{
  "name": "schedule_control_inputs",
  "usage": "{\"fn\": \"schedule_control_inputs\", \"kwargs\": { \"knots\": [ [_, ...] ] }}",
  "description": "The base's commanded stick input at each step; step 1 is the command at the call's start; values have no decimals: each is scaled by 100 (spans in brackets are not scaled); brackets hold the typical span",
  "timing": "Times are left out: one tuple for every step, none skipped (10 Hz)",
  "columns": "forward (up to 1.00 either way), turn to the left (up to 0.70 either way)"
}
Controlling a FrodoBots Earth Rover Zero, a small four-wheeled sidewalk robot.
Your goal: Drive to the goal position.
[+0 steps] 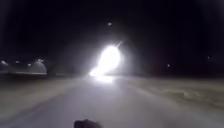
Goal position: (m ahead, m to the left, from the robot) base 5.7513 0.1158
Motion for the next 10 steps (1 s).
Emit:
{"fn": "schedule_control_inputs", "kwargs": {
  "knots": [
    [100,5],
    [100,5],
    [100,6],
    [100,8],
    [100,13],
    [100,14],
    [100,12],
    [100,10],
    [100,8],
    [100,6]
  ]
}}
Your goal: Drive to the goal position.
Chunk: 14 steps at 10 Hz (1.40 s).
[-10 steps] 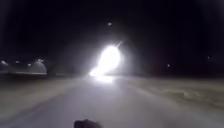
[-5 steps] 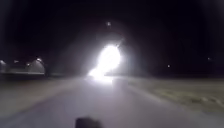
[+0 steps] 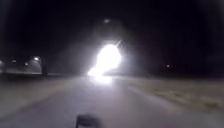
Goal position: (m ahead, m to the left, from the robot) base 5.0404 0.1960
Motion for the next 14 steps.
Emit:
{"fn": "schedule_control_inputs", "kwargs": {
  "knots": [
    [100,6],
    [100,7],
    [100,8],
    [100,10],
    [100,12],
    [100,13],
    [100,13],
    [100,11],
    [100,7],
    [100,7],
    [100,6],
    [100,5],
    [100,4],
    [100,4]
  ]
}}
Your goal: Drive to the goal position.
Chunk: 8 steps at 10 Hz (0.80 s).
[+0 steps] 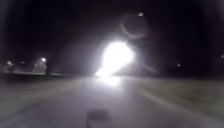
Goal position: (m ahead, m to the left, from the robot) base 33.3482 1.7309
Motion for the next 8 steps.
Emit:
{"fn": "schedule_control_inputs", "kwargs": {
  "knots": [
    [100,4],
    [100,4],
    [100,4],
    [100,3],
    [100,3],
    [100,2],
    [100,1],
    [100,0]
  ]
}}
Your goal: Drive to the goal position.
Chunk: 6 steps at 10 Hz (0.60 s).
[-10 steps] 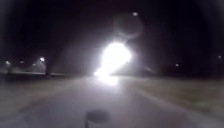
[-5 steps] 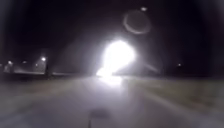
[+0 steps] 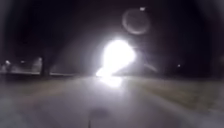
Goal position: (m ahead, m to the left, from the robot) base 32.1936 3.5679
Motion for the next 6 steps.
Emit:
{"fn": "schedule_control_inputs", "kwargs": {
  "knots": [
    [100,0],
    [100,0],
    [100,0],
    [100,0],
    [100,0],
    [100,0]
  ]
}}
